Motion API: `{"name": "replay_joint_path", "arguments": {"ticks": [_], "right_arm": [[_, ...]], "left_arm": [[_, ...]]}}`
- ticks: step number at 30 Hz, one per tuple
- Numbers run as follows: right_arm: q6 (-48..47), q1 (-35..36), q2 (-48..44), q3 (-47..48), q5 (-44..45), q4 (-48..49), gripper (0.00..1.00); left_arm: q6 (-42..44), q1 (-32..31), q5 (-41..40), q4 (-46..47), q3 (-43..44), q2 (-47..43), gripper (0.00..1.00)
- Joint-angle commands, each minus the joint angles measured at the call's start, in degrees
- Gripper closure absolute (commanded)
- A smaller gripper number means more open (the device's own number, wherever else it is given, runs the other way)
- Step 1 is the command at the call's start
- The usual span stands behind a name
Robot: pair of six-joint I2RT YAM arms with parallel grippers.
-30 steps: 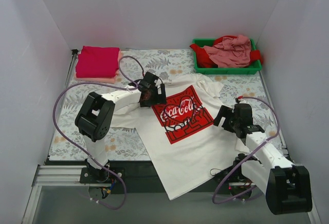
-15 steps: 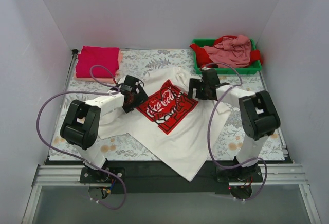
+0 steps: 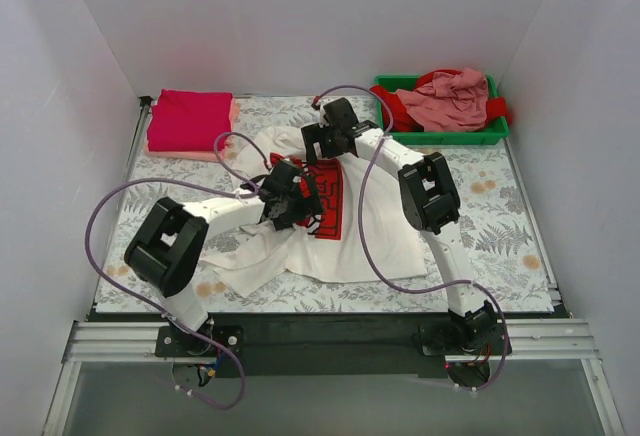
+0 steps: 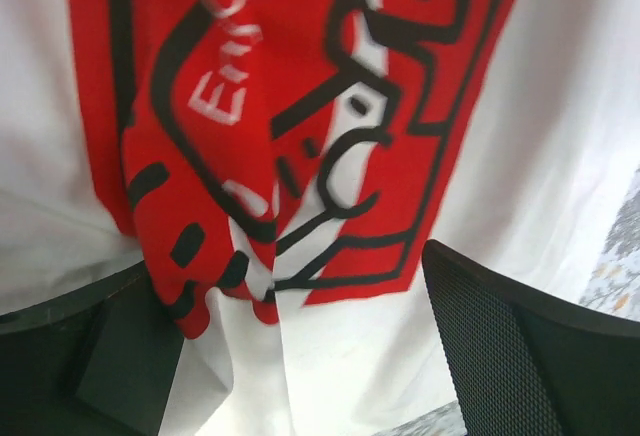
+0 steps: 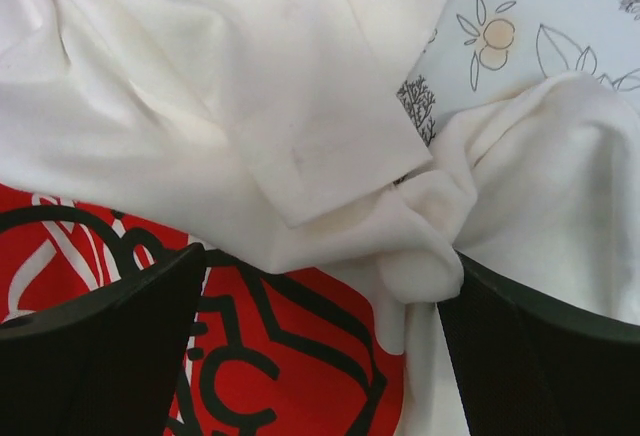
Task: Fold and stack the t-shirts
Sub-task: Flatten the tshirt out
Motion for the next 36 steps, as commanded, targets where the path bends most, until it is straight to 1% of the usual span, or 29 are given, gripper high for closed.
{"name": "replay_joint_path", "arguments": {"ticks": [1,2,3,4,5,6,7,9,10,11,13,15,17,18,19,20,21,22,23,24,25,26,27,28,30,32,33,35,36], "right_arm": [[-4.42,-0.89,2.61,7.52,0.29,-3.27,0.02],[-3.72,-1.33,1.91,8.23,1.69,-3.27,0.02],[-3.19,-2.55,0.51,9.37,1.8,-3.27,0.02],[-1.62,-4.31,-1.76,9.47,0.4,-3.53,0.02],[1.09,-6.32,-5.26,7.47,-2.57,-3.45,0.02],[2.51,-8.17,-6.95,6.4,-4.51,-2.84,0.02],[1.83,-8.97,-10.28,4.22,-6.71,-2.48,0.02],[0.78,-9.16,-13.63,2.45,-6.9,-2.56,0.02],[-1.58,-9.07,-15.3,1.22,-7.25,-2.3,0.02],[-1.96,-9.16,-18.63,-0.88,-8.21,-2.21,0.02],[-2.22,-9.16,-21.72,-3.53,-8.84,-1.86,0.02],[-1.96,-9.07,-26.47,-8.01,-8.49,-1.6,0.02],[-0.91,-9.16,-31.2,-11.69,-8.05,-0.72,0.02],[-0.38,-9.07,-32.97,-15.98,-7.96,-0.2,0.02],[-0.2,-9.16,-34.81,-18.98,-8.66,1.11,0.02],[0.67,-9.16,-38.49,-21.97,-8.75,1.91,0.02],[1.2,-9.16,-40.44,-28.35,-8.66,2.7,0.02],[2.07,-9.07,-44.2,-31.63,-8.14,3.84,0.02],[4.61,-9.16,-45.98,-34.71,-7.61,4.63,0.02],[5.59,-9.16,-47.73,-41.61,-7.69,5.51,0.02],[5.95,-9.07,-49.49,-44.55,-9.52,6.65,0.02],[7.34,-9.07,-52.38,-47.8,-9.72,8.14,0.02],[7.88,-9.07,-53.71,-52.27,-9.54,8.68,0.02],[8.32,-9.07,-54.86,-54.49,-9.54,9.12,0.02],[8.67,-8.98,-57.59,-57.49,-9.37,9.39,0.02],[8.59,-9.07,-59.52,-60.92,-9.45,9.39,0.02],[8.5,-9.07,-59.96,-61.98,-9.63,9.39,0.02],[8.5,-9.07,-61.37,-64.53,-9.89,9.3,0.02],[8.33,-9.07,-61.72,-65.23,-10.15,9.21,0.02]], "left_arm": [[1.4,1.36,3.28,2.29,7.72,14.6,0.08],[0.36,2.23,2.59,2.3,10.97,18.12,0.09],[0.17,3.2,3.63,2.82,12.4,20.94,0.09],[0.43,4.17,4.51,4.74,15.37,22.18,0.09],[0.78,5.05,4.78,6.24,18.53,24.63,0.09],[1.05,5.58,7.39,6.08,22.65,26.48,0.09],[1.57,5.58,9.07,6.17,26.0,27.46,0.08],[2.01,5.5,9.87,6.17,27.25,27.73,0.08],[2.89,5.49,11.53,6.17,29.01,27.38,0.07],[3.33,5.41,11.72,6.17,29.55,26.86,0.07],[4.47,5.15,12.6,5.73,29.73,23.8,0.07],[5.7,4.62,12.25,4.94,28.07,20.45,0.07],[6.84,3.39,9.45,3.1,25.09,14.66,0.07],[7.11,2.43,7.87,0.57,23.76,12.72,0.07],[7.03,1.98,4.29,-0.67,22.27,10.18,0.07],[6.59,1.54,2.69,-1.82,18.08,5.54,0.07],[6.24,1.02,1.19,-3.92,15.78,2.63,0.07],[5.97,0.75,-2.74,-4.9,12.79,-0.1,0.07],[4.49,0.49,-4.26,-6.04,7.54,-5.96,0.07],[3.26,0.49,-6.45,-8.66,4.45,-8.8,0.06],[1.77,0.4,-8.56,-10.51,2.15,-11.53,0.06],[-2.77,0.31,-12.41,-14.79,-1.87,-17.12,0.06],[-4.73,0.31,-13.23,-16.75,-3.31,-19.35,0.06],[-6.23,0.31,-13.94,-18.51,-4.54,-21.55,0.06],[-9.91,0.22,-14.99,-23.68,-7.52,-25.51,0.07],[-12.21,0.22,-16.4,-26.77,-10.34,-27.02,0.08],[-14.83,0.31,-17.45,-27.57,-12.61,-27.89,0.11],[-16.78,0.4,-18.33,-28.54,-13.95,-28.34,0.15],[-17.14,0.31,-18.6,-28.03,-14.91,-28.69,0.21]]}}
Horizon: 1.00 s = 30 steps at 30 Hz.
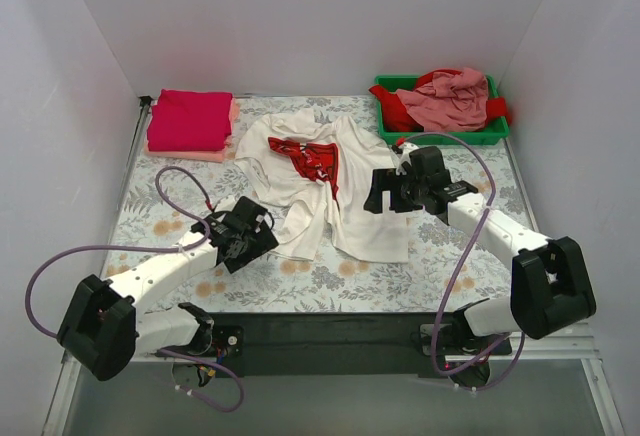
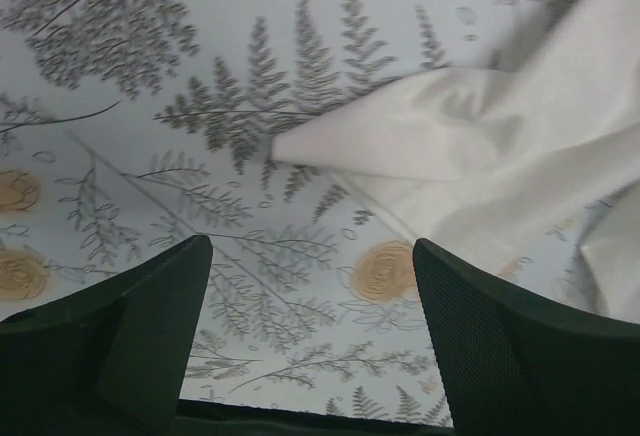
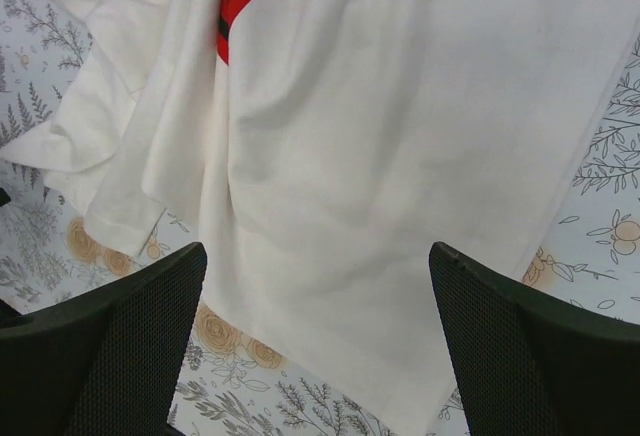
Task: Fold and stack the t-shirts
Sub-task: Flatten the tshirt out
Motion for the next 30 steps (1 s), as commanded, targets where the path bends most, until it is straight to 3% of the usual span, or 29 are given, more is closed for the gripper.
{"name": "replay_joint_path", "arguments": {"ticks": [1,9,16,24,30], "right_arm": [[0.54,-0.11,-4.24,-1.85,-1.2,3.66,0.02],[0.1,-0.11,-4.69,-4.14,-1.19,3.75,0.02],[-0.42,-0.19,-5.47,-4.58,-1.11,3.75,0.02],[-0.86,-0.11,-5.65,-5.11,-0.32,3.48,0.02],[-1.22,-0.11,-5.3,-5.37,-0.32,3.22,0.02]], "left_arm": [[-5.78,0.03,-5.29,-4.46,-3.03,-1.79,0.21],[-4.46,0.11,-7.92,0.81,-4.53,1.98,0.23],[-2.53,2.57,-9.6,2.49,-1.36,9.11,0.36],[2.75,3.89,-7.14,8.38,-1.36,9.54,0.36],[4.33,4.68,-5.64,9.7,-0.31,13.76,0.46]]}}
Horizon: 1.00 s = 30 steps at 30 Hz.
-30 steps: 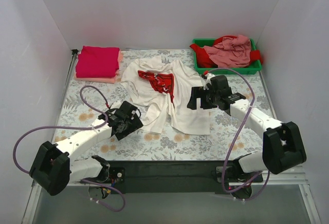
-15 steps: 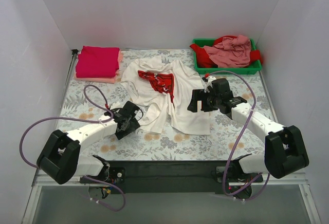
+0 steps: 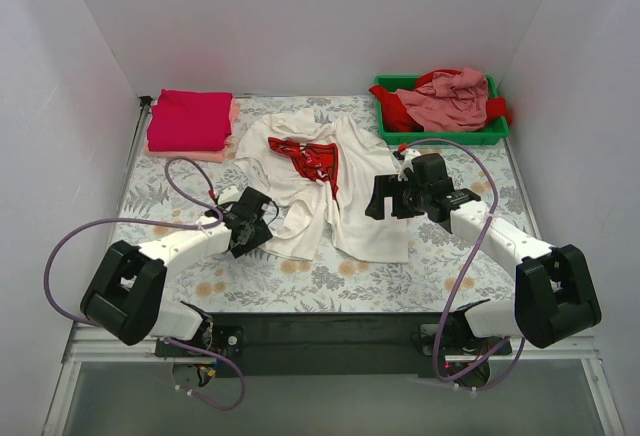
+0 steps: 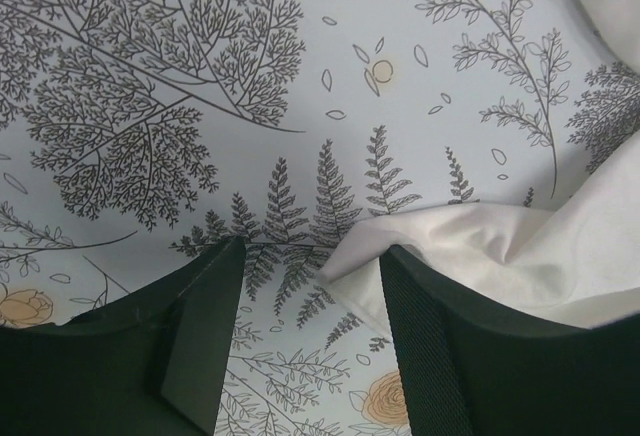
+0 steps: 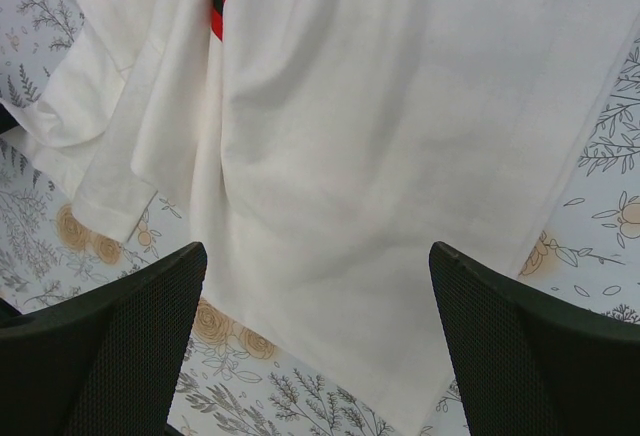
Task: Fold and stack the t-shirts
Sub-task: Flatten the tshirt out
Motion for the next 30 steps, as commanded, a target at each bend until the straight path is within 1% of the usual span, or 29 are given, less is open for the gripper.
{"name": "replay_joint_path", "arguments": {"ticks": [1,4,5,7,8,9,10,12,13,17,22,26,29,30], "right_arm": [[-0.97,-0.19,-1.37,-0.54,0.06,1.14,0.02],[-0.97,-0.2,-1.1,-0.72,0.14,1.14,0.02],[-0.89,-0.2,-1.1,-0.8,0.14,1.06,0.02],[-0.89,-0.11,-1.1,-0.8,0.32,0.88,0.02],[-0.89,-0.11,-1.1,-0.98,0.41,0.71,0.02],[-0.89,-0.19,-1.1,-1.07,0.58,0.62,0.02],[-0.71,-0.11,-1.28,-1.24,0.67,0.44,0.02],[-0.45,-0.11,-1.54,-1.77,0.67,-0.17,0.02],[-0.27,-0.19,-1.8,-2.12,0.76,-0.52,0.02],[1.22,-0.11,-4.26,-6.16,3.21,-1.84,0.02],[3.68,-0.11,-9.79,-12.04,7.69,-5.88,0.02],[7.36,-0.19,-13.05,-17.06,9.2,-6.33,0.02],[9.39,-0.11,-13.67,-18.47,9.99,-6.41,0.04],[9.57,-0.11,-13.15,-18.64,9.99,-6.33,0.07]], "left_arm": [[1.44,0.66,1.18,2.76,0.52,2.57,0.48],[2.58,0.75,2.05,4.26,0.61,3.19,0.54],[3.11,0.75,2.4,4.96,0.78,3.63,0.6],[3.55,0.75,2.67,5.32,1.05,4.25,0.63],[3.64,0.75,2.76,5.58,1.14,4.42,0.67],[3.9,0.84,2.85,5.67,1.14,4.77,0.75],[4.08,0.84,3.11,5.93,1.14,4.86,0.8],[4.43,0.84,3.64,6.29,1.14,5.04,0.84],[4.78,0.84,3.9,6.37,1.14,5.13,1.0],[5.66,0.75,6.89,7.6,0.44,4.6,1.0],[4.79,0.75,7.33,8.75,-4.12,-0.31,1.0],[4.52,0.75,6.81,9.19,-7.11,-7.33,1.0],[4.87,0.66,6.89,9.62,-8.18,-10.42,1.0],[4.96,0.66,7.41,9.8,-8.35,-10.78,1.0]]}}
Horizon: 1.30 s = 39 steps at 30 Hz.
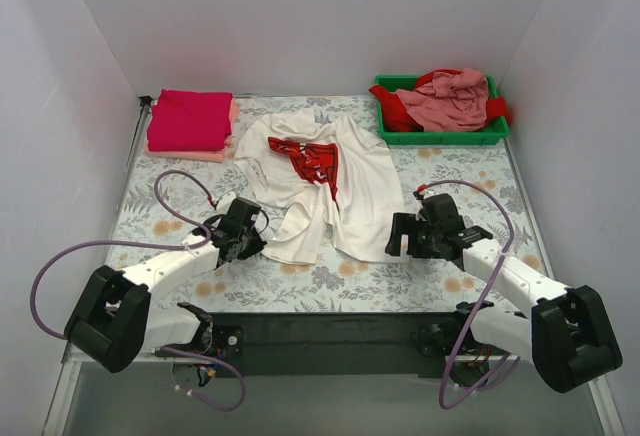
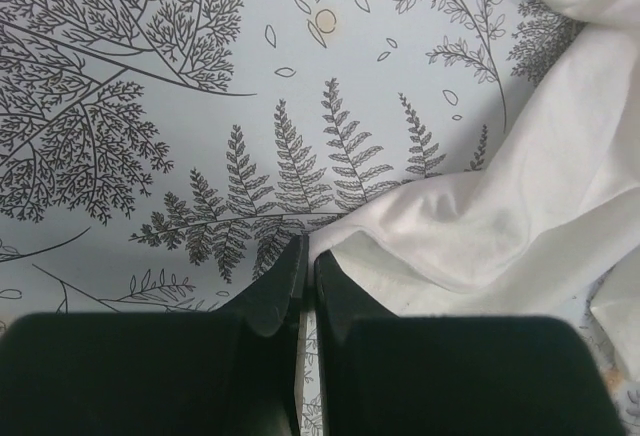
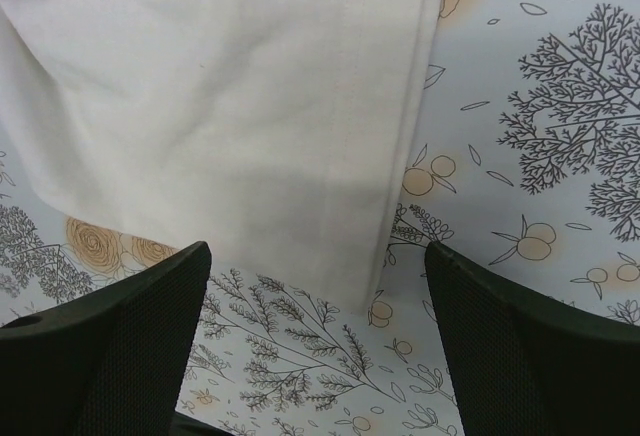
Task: Fold and stack the t-shirts
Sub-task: Flatten the tshirt out
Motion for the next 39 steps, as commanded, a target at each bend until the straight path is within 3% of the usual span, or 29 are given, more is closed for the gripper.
{"name": "replay_joint_path", "arguments": {"ticks": [1,6,17,24,26,29,31,39], "right_arm": [[3.41,-0.19,0.32,-0.92,2.03,-0.82,0.08],[5.16,0.68,1.9,-1.53,-0.07,-1.6,0.25],[10.35,3.84,-1.96,-3.38,3.52,-7.15,0.3],[11.41,4.55,0.49,-3.47,4.32,-7.15,0.37],[11.93,4.55,1.29,-3.29,6.51,-6.8,0.48],[11.93,4.64,1.55,-3.12,7.21,-5.83,0.72],[11.32,4.64,1.2,-2.77,7.22,-5.13,0.98],[7.28,4.64,-4.67,1.96,8.79,-4.51,0.99]], "left_arm": [[0.41,-0.13,1.01,0.77,-0.73,-3.41,1.0],[0.68,-0.13,2.07,1.48,-1.43,-4.21,1.0],[1.12,-0.13,2.86,3.06,-3.27,-6.84,1.0],[1.29,-0.13,2.86,3.15,-3.54,-7.02,1.0],[1.29,-0.13,2.86,3.15,-3.54,-7.11,1.0],[1.21,-0.12,3.21,3.15,-3.54,-7.9,1.0],[1.12,-0.13,3.39,3.24,-3.54,-8.77,1.0],[0.07,-0.13,5.06,2.98,-1.79,-13.43,1.0]]}}
